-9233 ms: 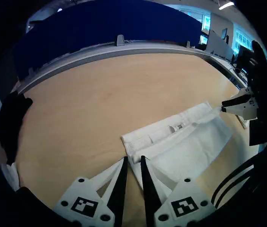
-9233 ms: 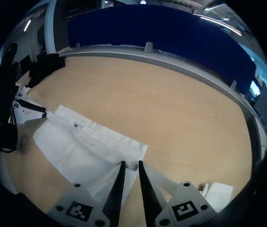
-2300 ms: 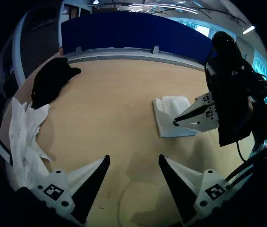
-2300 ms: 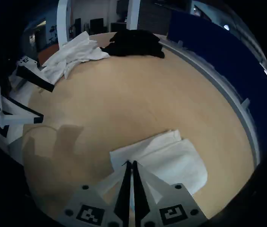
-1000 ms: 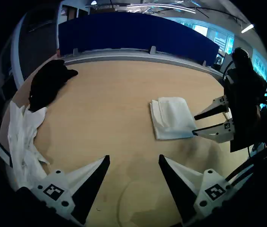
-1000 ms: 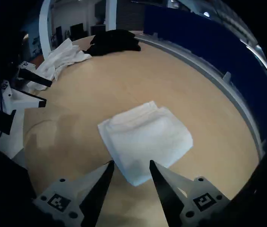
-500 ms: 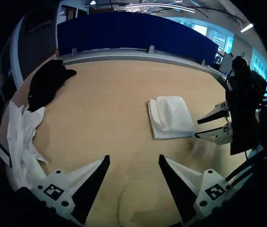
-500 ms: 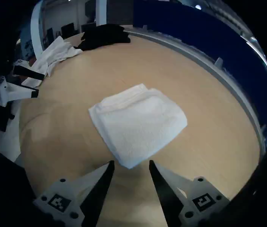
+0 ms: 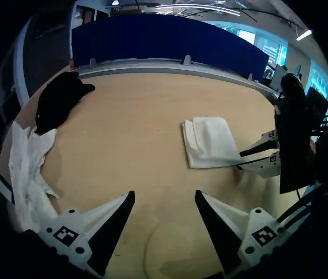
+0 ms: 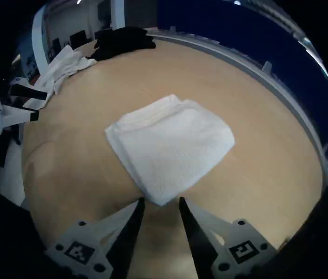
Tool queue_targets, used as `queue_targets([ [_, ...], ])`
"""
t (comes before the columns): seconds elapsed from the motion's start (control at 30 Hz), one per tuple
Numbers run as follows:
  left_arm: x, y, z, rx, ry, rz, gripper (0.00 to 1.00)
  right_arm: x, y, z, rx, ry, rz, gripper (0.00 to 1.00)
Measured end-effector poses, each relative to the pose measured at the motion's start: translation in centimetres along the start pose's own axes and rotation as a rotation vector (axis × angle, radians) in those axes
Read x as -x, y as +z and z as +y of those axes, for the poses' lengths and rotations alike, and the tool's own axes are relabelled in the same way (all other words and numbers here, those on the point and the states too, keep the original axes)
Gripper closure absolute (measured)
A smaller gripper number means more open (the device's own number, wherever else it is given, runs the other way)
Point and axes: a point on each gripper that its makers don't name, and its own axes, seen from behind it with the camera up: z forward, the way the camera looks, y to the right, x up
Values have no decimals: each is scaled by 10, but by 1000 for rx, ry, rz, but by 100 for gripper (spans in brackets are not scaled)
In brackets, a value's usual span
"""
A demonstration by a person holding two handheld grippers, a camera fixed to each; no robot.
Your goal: Fold towel
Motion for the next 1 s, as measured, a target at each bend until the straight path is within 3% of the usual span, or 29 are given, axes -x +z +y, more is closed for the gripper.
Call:
queue_targets([
  [0.13,0,-1,0,1,0,0,4,0,2,-1,-3,9,1,55],
  [0.27,0,-1,1,1,1,0,4,0,3,-1,1,14,1,73],
  [0.5,1,-1,0,-1,2,-1,4,1,3,1,3,17,4,95],
  [0.8,0,0,3,1,7,-1,4,-3,-1,6,10,-6,11,96],
  [1.0,-4,1,5,5,13,4,4,-21,-16,15,36,-32,47,96],
])
